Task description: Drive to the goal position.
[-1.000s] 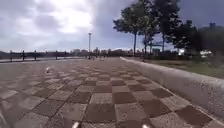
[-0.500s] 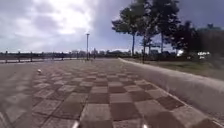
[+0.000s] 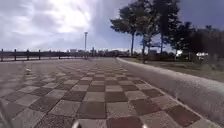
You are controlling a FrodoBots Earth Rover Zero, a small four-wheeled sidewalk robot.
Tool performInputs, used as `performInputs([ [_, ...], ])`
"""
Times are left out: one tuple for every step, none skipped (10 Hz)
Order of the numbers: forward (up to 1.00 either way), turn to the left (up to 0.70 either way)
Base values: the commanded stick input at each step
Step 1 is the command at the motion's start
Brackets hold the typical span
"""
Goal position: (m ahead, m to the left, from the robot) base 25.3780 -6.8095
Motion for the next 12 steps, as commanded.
performInputs([
  [0.7, 0.0],
  [0.7, 0.27],
  [0.7, 0.35],
  [0.7, 0.35],
  [0.7, 0.35],
  [0.7, 0.35],
  [0.7, 0.35],
  [0.7, 0.35],
  [0.7, 0.35],
  [0.7, 0.3],
  [0.7, 0.0],
  [0.7, 0.0],
])
